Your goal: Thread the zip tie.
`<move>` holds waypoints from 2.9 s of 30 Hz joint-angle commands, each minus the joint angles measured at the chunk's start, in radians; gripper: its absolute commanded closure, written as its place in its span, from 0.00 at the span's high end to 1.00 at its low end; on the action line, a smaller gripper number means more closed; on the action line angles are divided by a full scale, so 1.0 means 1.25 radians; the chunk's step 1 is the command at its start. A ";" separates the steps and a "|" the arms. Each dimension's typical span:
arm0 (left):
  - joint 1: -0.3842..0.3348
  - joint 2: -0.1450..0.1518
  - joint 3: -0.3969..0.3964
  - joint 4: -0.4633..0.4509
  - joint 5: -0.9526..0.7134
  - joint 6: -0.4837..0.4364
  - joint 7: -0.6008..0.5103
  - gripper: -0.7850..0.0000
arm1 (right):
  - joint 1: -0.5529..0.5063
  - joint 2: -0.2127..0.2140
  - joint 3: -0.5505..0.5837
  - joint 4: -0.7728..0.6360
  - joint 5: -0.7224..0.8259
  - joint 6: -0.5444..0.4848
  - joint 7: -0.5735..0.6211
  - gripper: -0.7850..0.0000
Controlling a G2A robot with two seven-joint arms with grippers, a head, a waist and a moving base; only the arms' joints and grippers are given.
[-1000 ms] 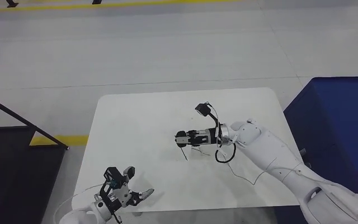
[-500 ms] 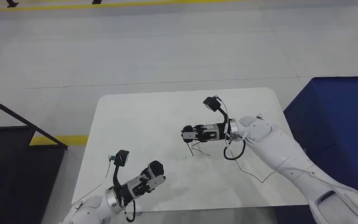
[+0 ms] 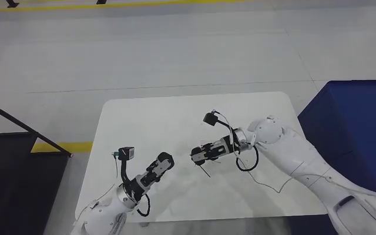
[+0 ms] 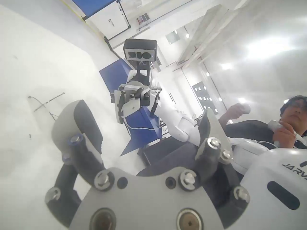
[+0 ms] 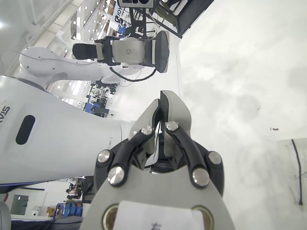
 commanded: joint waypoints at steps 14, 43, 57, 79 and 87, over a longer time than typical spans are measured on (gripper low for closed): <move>-0.018 -0.011 0.053 0.003 0.150 0.068 0.105 0.41 | -0.039 0.002 0.031 -0.038 -0.028 0.020 0.019 0.00; -0.005 -0.029 0.125 0.030 0.359 0.046 0.256 0.29 | -0.096 -0.003 0.090 -0.064 -0.085 0.028 0.005 0.00; 0.004 -0.018 0.116 0.023 0.115 0.136 0.014 0.36 | -0.127 0.003 0.182 -0.061 -0.033 -0.037 -0.059 0.00; -0.021 -0.028 0.178 0.024 0.139 0.076 0.043 0.25 | -0.133 -0.025 0.165 -0.059 -0.047 -0.012 -0.040 0.00; -0.029 -0.030 0.185 0.029 0.131 0.076 0.045 0.00 | -0.128 -0.038 0.158 -0.049 -0.044 -0.014 -0.032 0.00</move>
